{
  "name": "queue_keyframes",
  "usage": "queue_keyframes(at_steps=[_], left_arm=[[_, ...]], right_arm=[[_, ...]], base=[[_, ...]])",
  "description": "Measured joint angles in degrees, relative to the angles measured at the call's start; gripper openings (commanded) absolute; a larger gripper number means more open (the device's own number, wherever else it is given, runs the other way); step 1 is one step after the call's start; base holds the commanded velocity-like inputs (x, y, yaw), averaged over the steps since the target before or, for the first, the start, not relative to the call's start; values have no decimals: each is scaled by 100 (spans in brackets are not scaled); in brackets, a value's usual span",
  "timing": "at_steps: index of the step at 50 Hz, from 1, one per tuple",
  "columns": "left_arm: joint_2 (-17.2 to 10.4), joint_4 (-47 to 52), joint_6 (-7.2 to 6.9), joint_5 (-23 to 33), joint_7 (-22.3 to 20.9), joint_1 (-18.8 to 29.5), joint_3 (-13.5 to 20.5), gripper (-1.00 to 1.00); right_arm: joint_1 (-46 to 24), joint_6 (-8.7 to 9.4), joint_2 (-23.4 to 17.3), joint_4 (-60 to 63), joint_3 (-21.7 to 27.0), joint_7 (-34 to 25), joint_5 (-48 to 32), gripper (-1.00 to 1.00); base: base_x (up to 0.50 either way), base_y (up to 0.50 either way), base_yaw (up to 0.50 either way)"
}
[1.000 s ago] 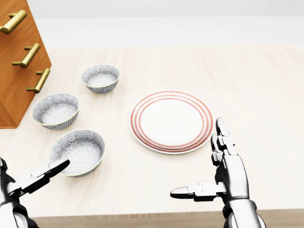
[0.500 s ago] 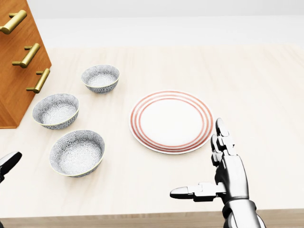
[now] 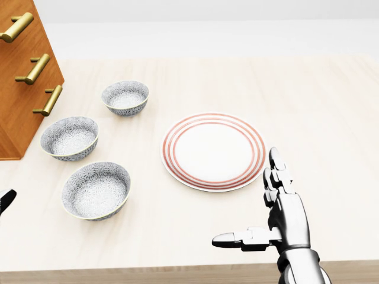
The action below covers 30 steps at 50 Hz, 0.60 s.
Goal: Put the bowl at the front on the plate.
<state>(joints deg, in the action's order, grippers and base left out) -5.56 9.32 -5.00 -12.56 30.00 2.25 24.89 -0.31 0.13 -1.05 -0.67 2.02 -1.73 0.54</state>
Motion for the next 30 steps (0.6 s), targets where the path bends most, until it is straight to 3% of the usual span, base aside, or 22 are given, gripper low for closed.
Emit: queue_keyframes(at_steps=[30], left_arm=[[-25, -81, 0, -69, 0, 23, -12, 100]], right_arm=[[-105, 293, -11, -74, -20, 111, -188, 100]], base=[[0, 0, 0]])
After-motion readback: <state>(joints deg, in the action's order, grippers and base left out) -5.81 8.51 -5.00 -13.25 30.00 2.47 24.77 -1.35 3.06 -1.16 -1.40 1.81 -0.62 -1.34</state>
